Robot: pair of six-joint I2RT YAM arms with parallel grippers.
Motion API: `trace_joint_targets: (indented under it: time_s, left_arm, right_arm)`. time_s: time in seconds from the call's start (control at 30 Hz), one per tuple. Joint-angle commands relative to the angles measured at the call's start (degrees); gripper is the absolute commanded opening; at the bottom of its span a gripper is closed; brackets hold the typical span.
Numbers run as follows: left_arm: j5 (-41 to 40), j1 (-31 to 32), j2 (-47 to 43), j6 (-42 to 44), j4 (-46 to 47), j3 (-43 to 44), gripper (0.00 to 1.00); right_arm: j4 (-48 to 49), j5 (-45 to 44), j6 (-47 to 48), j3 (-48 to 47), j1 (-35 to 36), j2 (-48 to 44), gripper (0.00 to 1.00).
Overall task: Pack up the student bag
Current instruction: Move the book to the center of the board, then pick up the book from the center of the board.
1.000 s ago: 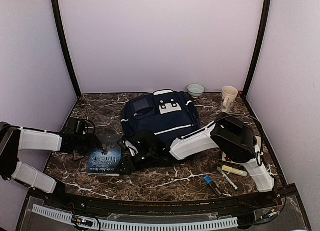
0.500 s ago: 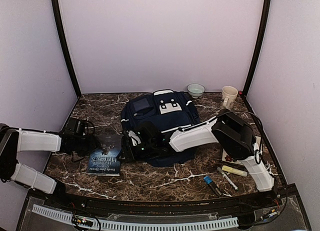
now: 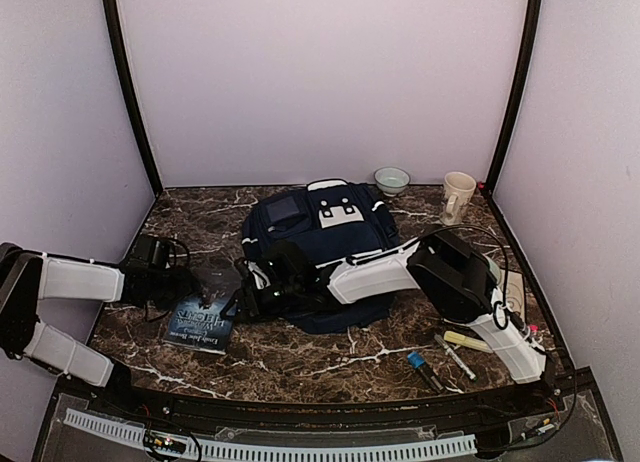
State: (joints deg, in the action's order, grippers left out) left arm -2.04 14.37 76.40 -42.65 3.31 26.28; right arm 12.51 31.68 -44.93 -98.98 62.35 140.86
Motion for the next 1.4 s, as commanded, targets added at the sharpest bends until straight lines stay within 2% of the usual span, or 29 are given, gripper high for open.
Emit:
trace_joint_targets:
  time_s: [0.0, 0.37, 0.67, 1.2, 1.37]
  left_arm:
    - [7.27, 0.67, 0.84, -0.78, -4.71, -2.98, 0.61]
    - [10.3, 1.45, -4.92, -2.9, -4.23, -5.74, 0.61]
    - [9.98, 1.81, -5.5, -3.92, -3.04, -7.62, 0.61]
    - [10.04, 2.15, -4.55, -3.97, -1.86, -8.17, 0.6]
    - [9.87, 2.08, -4.42, -3.84, -1.73, -8.18, 0.59]
  right_arm:
    - [7.07, 8.56, -4.47, 1.33, 1.74, 3.06, 0.66]
    - [19.4, 13.22, -8.46, 4.93, 1.42, 0.57, 0.61]
    - [27.0, 13.31, -8.52, 11.04, 1.44, -4.47, 0.58]
    - [25.8, 12.61, -4.24, 11.13, 2.43, -6.99, 0.56]
    - [17.52, 7.81, -1.84, 7.98, 2.34, -4.13, 0.55]
